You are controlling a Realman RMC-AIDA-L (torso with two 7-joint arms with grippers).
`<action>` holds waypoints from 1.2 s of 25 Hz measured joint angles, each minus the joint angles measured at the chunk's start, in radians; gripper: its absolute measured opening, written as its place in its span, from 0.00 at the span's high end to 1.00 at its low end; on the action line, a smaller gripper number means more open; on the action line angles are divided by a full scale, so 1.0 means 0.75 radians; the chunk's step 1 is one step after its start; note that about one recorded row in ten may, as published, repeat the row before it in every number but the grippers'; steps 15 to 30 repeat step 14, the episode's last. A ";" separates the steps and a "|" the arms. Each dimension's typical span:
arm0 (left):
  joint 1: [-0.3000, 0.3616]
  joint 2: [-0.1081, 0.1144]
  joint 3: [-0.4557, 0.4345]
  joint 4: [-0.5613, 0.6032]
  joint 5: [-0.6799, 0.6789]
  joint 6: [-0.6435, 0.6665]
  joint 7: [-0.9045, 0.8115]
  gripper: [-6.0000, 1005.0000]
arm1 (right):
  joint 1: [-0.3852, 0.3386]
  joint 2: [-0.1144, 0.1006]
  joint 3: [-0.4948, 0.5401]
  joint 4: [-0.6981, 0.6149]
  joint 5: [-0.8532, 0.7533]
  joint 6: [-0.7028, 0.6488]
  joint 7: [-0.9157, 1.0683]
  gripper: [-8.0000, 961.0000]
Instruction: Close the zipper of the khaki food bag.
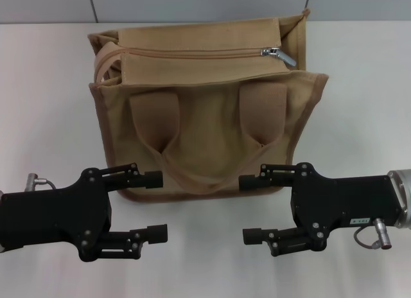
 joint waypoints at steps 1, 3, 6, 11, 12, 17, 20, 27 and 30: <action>0.000 -0.001 0.002 0.000 0.000 0.000 0.000 0.20 | 0.001 0.000 0.000 0.003 0.000 0.000 0.000 0.18; 0.000 -0.001 0.002 0.000 0.000 0.000 0.000 0.20 | 0.001 0.000 0.000 0.003 0.000 0.000 0.000 0.18; 0.000 -0.004 0.004 0.000 0.000 0.000 0.000 0.20 | 0.003 0.000 0.000 0.005 0.001 0.000 0.000 0.18; 0.000 -0.004 0.004 0.000 0.000 0.001 0.000 0.20 | 0.008 0.000 0.000 0.007 0.003 0.000 0.000 0.18; 0.000 -0.004 0.004 0.000 0.000 0.001 0.000 0.20 | 0.008 0.000 0.000 0.007 0.003 0.000 0.000 0.18; 0.001 -0.005 0.004 0.000 0.000 0.001 0.001 0.20 | 0.007 0.000 0.000 0.007 0.003 0.000 0.000 0.18; 0.001 -0.005 0.004 0.000 0.000 0.001 0.001 0.20 | 0.007 0.000 0.000 0.007 0.003 0.000 0.000 0.18; 0.001 -0.005 0.004 0.000 0.000 0.001 0.001 0.20 | 0.007 0.000 0.000 0.007 0.003 0.000 0.000 0.18; 0.001 -0.005 0.004 0.000 0.000 0.001 0.001 0.20 | 0.007 0.000 0.000 0.007 0.003 0.000 0.000 0.18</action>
